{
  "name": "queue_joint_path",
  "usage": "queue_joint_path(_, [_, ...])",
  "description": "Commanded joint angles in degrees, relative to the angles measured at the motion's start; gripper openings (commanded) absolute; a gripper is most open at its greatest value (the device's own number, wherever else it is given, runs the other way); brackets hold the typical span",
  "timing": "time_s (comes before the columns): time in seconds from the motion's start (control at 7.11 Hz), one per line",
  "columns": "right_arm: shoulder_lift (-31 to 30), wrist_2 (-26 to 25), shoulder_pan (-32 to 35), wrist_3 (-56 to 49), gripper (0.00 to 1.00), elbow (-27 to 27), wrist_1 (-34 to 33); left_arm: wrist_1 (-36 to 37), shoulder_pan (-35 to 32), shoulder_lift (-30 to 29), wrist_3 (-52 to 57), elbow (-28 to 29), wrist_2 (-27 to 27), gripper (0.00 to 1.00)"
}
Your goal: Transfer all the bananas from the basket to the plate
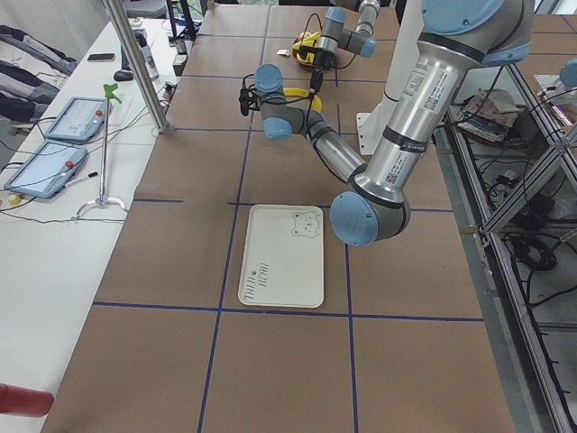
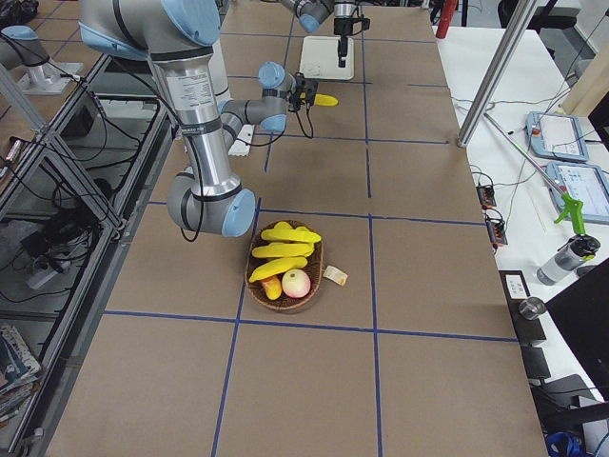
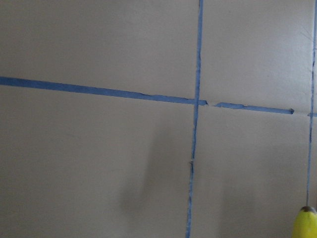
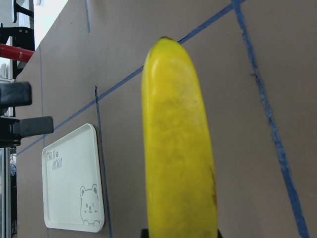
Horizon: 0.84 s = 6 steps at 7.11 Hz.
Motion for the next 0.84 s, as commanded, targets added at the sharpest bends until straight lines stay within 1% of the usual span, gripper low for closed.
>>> queue_joint_path(0.0, [2.8, 0.0, -0.3, -2.9, 0.08, -1.9, -0.3, 0.0, 6.6, -3.8, -5.1, 0.2, 7.3, 0.99])
queue_joint_path(0.28, [4.8, 0.0, -0.4, -2.9, 0.08, -3.4, -0.3, 0.4, 9.6, -5.2, -5.6, 0.3, 8.3, 0.99])
queue_joint_path(0.42, [4.8, 0.0, -0.6, -2.8, 0.09, -3.4, -0.3, 0.4, 10.7, -5.3, -5.6, 0.3, 8.4, 0.96])
queue_joint_path(0.7, [4.8, 0.0, -0.7, -2.8, 0.09, -3.3, -0.2, 0.3, 10.8, -5.4, -5.6, 0.3, 8.4, 0.73])
